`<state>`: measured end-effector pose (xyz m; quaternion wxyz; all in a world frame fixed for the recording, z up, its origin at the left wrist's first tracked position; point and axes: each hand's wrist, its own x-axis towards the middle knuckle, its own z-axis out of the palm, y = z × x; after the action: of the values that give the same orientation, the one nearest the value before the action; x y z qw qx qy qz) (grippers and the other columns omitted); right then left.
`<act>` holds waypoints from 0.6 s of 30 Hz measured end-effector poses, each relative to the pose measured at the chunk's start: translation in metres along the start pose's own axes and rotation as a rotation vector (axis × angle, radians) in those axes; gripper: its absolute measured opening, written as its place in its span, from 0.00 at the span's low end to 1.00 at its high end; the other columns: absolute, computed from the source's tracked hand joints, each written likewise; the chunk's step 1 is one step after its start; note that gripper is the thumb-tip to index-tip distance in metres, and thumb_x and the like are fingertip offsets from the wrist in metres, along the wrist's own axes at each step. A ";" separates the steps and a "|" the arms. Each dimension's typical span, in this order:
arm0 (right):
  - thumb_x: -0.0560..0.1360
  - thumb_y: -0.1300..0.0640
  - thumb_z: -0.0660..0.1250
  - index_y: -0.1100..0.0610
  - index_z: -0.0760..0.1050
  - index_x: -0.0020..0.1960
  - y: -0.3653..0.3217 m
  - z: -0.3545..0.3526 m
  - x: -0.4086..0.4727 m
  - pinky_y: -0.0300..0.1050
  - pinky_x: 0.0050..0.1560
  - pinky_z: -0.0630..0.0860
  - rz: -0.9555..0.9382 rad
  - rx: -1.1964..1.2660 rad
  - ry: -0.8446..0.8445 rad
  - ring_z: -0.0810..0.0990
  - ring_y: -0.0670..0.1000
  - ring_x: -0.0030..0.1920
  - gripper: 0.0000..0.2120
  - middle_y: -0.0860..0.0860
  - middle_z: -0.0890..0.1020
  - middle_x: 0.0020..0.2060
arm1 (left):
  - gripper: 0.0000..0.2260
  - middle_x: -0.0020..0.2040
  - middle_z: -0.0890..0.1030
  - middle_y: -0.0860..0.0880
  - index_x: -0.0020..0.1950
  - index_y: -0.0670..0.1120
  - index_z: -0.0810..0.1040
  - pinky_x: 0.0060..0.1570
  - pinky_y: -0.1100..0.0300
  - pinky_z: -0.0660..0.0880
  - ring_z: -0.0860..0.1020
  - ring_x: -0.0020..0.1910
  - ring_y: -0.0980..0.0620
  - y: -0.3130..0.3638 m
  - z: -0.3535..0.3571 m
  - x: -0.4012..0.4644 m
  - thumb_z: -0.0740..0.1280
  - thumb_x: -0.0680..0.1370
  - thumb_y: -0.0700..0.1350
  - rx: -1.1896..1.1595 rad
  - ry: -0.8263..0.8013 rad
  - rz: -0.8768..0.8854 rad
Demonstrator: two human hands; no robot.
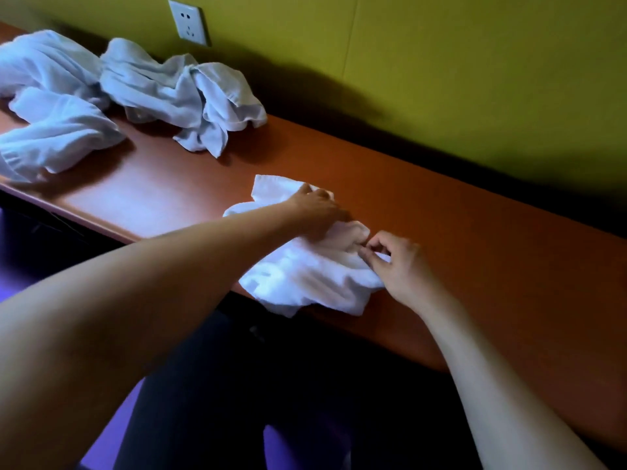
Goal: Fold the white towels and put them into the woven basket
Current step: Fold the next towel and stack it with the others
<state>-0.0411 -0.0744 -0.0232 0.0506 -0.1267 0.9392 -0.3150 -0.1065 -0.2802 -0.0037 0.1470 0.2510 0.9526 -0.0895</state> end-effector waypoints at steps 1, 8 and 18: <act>0.77 0.47 0.70 0.50 0.77 0.44 0.008 -0.008 -0.003 0.40 0.35 0.69 0.005 -0.046 0.022 0.74 0.41 0.35 0.07 0.42 0.77 0.33 | 0.27 0.75 0.68 0.50 0.78 0.59 0.61 0.66 0.46 0.65 0.66 0.72 0.41 -0.003 0.004 0.001 0.62 0.80 0.46 0.003 -0.026 -0.044; 0.78 0.51 0.67 0.55 0.78 0.50 0.080 -0.068 -0.019 0.55 0.54 0.68 0.189 -0.471 0.306 0.80 0.63 0.49 0.07 0.58 0.85 0.45 | 0.13 0.59 0.78 0.43 0.60 0.52 0.80 0.60 0.47 0.66 0.72 0.62 0.38 -0.030 0.032 -0.019 0.67 0.75 0.48 -0.165 0.228 -0.418; 0.82 0.51 0.59 0.60 0.72 0.56 0.095 -0.104 -0.039 0.57 0.48 0.73 0.215 -0.283 0.489 0.80 0.69 0.48 0.12 0.65 0.82 0.47 | 0.20 0.62 0.79 0.38 0.61 0.41 0.74 0.58 0.46 0.71 0.76 0.61 0.34 -0.062 0.004 -0.051 0.66 0.78 0.55 -0.470 0.432 -0.801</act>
<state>-0.0415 0.0691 0.0027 -0.1624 0.0472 0.9661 -0.1951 -0.0943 -0.3574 0.0147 -0.0464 -0.1610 0.9770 0.1318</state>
